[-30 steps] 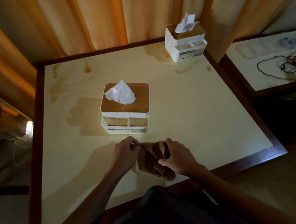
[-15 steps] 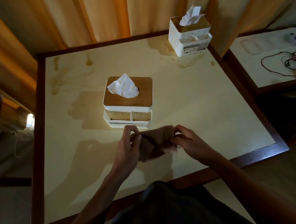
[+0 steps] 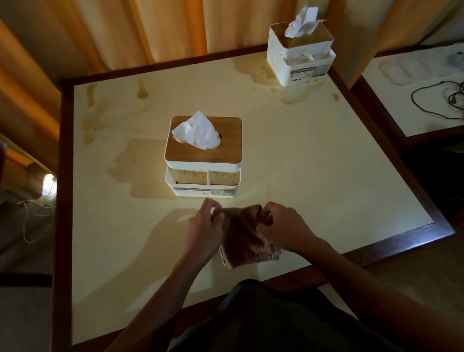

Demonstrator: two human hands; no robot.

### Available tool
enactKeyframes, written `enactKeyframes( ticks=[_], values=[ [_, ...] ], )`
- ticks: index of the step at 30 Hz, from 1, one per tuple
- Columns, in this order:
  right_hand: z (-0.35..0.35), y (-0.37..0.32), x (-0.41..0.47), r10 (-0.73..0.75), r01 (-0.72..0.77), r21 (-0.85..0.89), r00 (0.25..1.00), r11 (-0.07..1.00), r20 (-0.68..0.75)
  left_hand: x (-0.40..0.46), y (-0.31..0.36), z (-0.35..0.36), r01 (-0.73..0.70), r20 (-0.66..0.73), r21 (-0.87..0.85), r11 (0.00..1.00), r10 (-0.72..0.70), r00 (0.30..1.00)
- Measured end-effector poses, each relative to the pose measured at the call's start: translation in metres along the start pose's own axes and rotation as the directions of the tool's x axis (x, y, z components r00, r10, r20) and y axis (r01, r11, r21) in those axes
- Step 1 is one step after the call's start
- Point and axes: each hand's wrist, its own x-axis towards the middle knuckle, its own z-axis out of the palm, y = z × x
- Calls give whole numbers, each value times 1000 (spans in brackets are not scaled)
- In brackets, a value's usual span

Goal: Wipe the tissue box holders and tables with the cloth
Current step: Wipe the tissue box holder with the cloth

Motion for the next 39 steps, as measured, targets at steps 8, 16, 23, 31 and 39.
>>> enactKeyframes(
  ticks=[8, 16, 23, 31, 39],
  values=[
    [-19, 0, 27, -73, 72, 12, 995, 997, 75, 3, -4, -2, 12, 200, -189, 982, 27, 979],
    [-22, 1, 25, -175, 175, 109, 985, 979, -6, 12, 1, 1, -58, -91, 114, 992, 69, 993],
    [-27, 15, 23, -308, 311, 3, 941, 950, -141, 12, -7, 1, -115, -131, 79, 990, 124, 984],
    [-10, 29, 8, -119, 131, 27, 954, 991, -275, -6, -11, 0, 36, -208, 86, 996, -18, 978],
    [26, 39, -27, -443, 409, -216, 885, 886, -142, -43, -18, 8, 24, -68, 338, 941, -1, 998]
  ],
)
